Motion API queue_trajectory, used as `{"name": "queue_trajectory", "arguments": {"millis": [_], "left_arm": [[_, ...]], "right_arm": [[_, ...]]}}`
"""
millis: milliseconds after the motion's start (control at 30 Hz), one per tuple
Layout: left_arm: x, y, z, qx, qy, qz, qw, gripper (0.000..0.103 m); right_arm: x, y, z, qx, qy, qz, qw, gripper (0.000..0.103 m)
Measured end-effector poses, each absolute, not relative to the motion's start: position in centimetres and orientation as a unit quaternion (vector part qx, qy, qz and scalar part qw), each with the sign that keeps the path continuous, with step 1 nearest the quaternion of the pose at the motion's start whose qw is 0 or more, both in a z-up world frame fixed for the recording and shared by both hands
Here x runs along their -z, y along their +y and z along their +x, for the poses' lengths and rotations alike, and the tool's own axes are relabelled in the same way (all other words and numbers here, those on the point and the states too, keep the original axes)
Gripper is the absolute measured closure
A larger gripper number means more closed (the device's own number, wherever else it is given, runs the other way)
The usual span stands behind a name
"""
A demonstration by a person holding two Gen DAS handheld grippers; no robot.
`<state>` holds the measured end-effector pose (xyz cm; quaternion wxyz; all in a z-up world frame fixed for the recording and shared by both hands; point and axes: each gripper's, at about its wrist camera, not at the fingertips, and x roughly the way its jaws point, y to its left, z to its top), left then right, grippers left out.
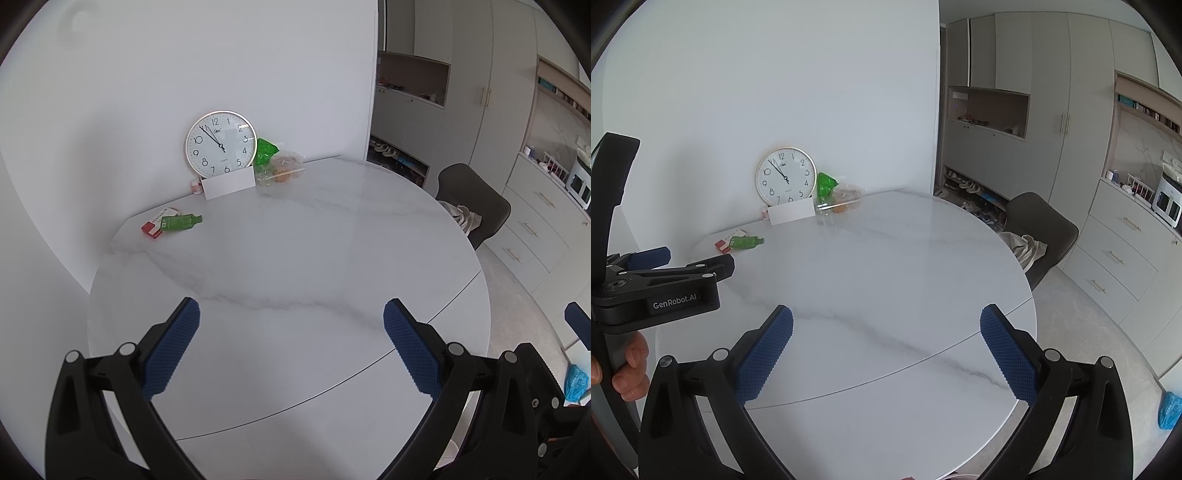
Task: Collect trash
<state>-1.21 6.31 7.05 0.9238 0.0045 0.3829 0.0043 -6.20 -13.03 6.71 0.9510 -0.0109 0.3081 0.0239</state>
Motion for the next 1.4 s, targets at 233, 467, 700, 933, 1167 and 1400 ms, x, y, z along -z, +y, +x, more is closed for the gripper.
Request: {"name": "queue_trajectory", "arguments": {"millis": [233, 467, 700, 933, 1167, 1400], "left_arm": [[-6.98, 6.26, -1.31, -0.004, 0.383, 0.006, 0.924, 0.008], [-6.85, 6.26, -1.47, -0.003, 0.384, 0.004, 0.923, 0.008], [-6.8, 6.3, -1.49, -0.003, 0.385, 0.003, 0.923, 0.008], [-6.81, 6.25, -1.5, -0.002, 0.384, 0.006, 0.923, 0.008], [-6.83, 6.29, -1.44, -0.002, 0.384, 0.007, 0.923, 0.008], [-6.81, 6.31, -1.5, -0.001, 0.384, 0.008, 0.923, 0.008]], "right_arm": [[-6.58, -13.09, -6.23, -0.026, 0.31, -0.011, 0.95, 0.002], [-6.3, -13.11, -6.28, -0.024, 0.312, -0.011, 0.95, 0.002], [-6.3, -13.09, -6.23, -0.025, 0.314, -0.011, 0.949, 0.002], [-6.3, -13.07, -6.25, -0.025, 0.313, -0.011, 0.949, 0.002], [-6.14, -13.11, -6.16, -0.027, 0.316, -0.011, 0.948, 0.002], [-6.04, -13.24, -6.1, -0.027, 0.318, -0.012, 0.948, 0.002]]}}
